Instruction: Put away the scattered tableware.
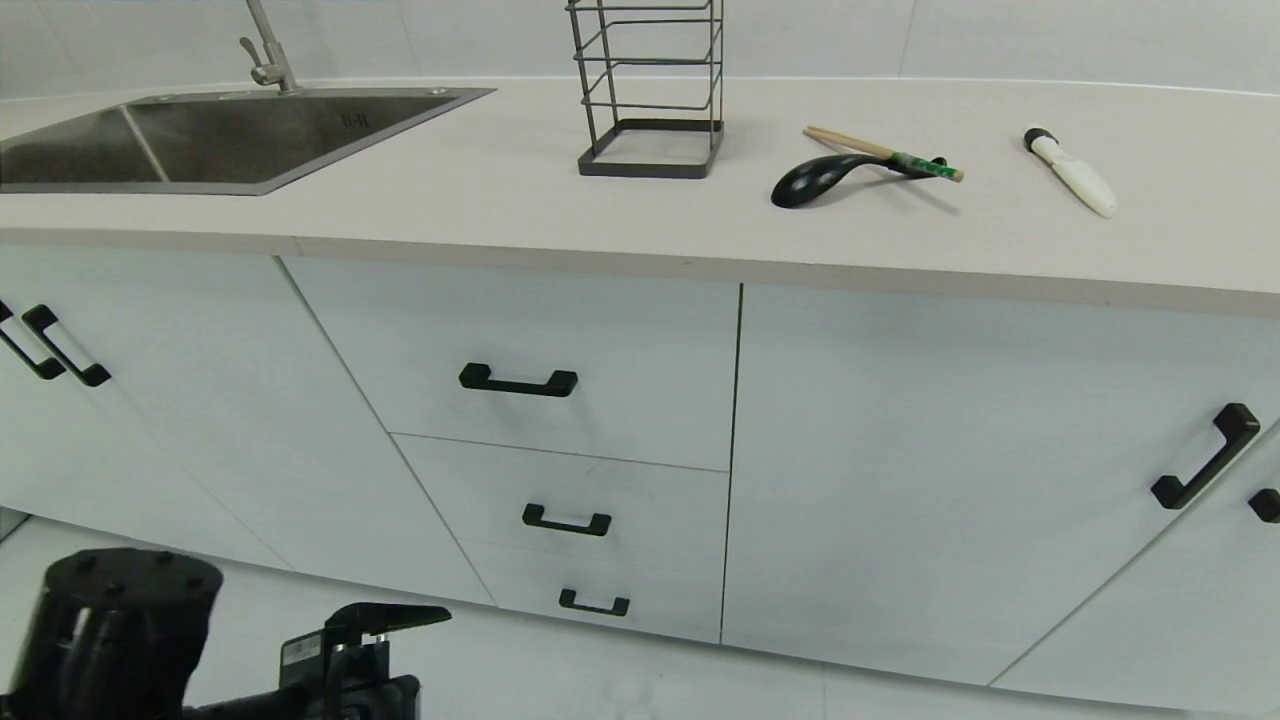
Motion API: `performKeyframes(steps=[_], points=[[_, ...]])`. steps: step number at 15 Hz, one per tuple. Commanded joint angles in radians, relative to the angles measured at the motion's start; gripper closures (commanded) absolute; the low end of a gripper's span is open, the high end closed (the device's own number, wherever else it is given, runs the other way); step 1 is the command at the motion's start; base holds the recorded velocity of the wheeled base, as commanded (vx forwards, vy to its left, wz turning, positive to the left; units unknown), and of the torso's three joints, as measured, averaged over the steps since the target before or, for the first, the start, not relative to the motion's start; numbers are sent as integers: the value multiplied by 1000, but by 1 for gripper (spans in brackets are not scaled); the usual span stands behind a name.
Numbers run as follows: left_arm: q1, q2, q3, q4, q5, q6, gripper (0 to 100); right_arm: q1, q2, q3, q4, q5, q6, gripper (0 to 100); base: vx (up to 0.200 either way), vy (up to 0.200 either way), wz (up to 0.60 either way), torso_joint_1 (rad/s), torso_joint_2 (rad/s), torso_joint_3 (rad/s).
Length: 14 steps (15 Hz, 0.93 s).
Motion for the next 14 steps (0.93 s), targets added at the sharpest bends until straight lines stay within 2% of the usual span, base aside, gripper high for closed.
performKeyframes(steps=[1, 2, 3, 5, 9, 12, 14], points=[[0, 146, -27, -2, 27, 31, 0, 0, 1, 0, -2, 1, -1, 100, 0, 0, 0, 0, 0, 0], [0, 161, -33, -3, 36, 41, 0, 0, 1, 0, 0, 1, -1, 100, 0, 0, 0, 0, 0, 0], [2, 227, -62, -3, 60, 79, 0, 0, 1, 0, 0, 1, -1, 100, 0, 0, 0, 0, 0, 0], [8, 279, -101, -3, 66, 102, 0, 0, 1, 0, 0, 1, -1, 100, 0, 0, 0, 0, 0, 0], [25, 387, -183, -5, 69, 110, 0, 0, 1, 0, -2, 1, -1, 100, 0, 0, 0, 0, 0, 0], [68, 442, -268, -26, 68, 177, 0, 0, 1, 0, 0, 1, -1, 100, 0, 0, 0, 0, 0, 0], [85, 465, -278, -31, 66, 194, 0, 0, 1, 0, -2, 1, -1, 100, 0, 0, 0, 0, 0, 0]])
